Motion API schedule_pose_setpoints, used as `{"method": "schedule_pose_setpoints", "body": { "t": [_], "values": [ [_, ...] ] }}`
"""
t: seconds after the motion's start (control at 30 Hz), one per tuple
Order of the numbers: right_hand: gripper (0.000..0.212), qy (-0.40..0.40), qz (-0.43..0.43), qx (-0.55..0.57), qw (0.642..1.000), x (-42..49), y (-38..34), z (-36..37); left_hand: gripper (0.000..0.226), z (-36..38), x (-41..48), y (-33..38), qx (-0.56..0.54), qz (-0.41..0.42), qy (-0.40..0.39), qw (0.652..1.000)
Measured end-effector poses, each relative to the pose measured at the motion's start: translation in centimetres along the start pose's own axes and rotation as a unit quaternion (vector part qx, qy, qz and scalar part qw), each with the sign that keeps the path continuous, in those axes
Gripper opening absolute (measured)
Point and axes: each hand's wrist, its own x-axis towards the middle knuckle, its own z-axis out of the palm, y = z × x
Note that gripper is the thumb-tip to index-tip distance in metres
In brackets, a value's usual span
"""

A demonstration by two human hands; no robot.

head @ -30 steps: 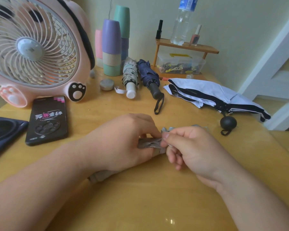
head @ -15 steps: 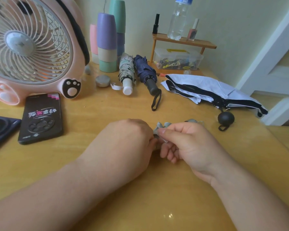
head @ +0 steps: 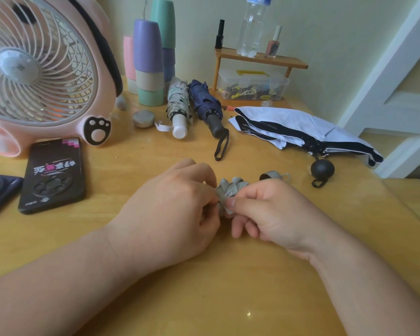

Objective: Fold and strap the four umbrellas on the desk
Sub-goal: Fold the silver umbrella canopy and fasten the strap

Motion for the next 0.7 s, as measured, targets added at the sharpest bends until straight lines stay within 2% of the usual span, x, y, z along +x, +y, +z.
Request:
{"method": "schedule_pose_setpoints", "body": {
  "t": [0.13,0.27,0.5,0.6,0.7],
  "values": [
    [0.028,-0.016,0.006,-0.003,1.000,-0.1,0.0,-0.4,0.020,0.0,0.1,0.0,-0.001,-0.009,-0.028,1.000],
    [0.020,-0.020,0.007,0.007,1.000,0.1,0.2,-0.5,0.018,-0.2,0.6,-0.1,-0.022,-0.041,-0.023,0.999],
    [0.025,0.015,0.002,0.022,1.000,0.9,0.8,0.4,0.023,-1.2,1.2,-0.9,-0.053,-0.122,-0.045,0.990],
    [0.024,0.016,0.009,0.060,0.998,1.1,0.8,0.6,0.027,-1.3,1.4,-1.3,-0.053,-0.138,-0.062,0.987],
    [0.027,0.023,0.008,0.040,0.999,1.2,0.7,0.7,0.029,-1.3,1.6,-1.6,-0.061,-0.148,-0.071,0.984]
  ]
}}
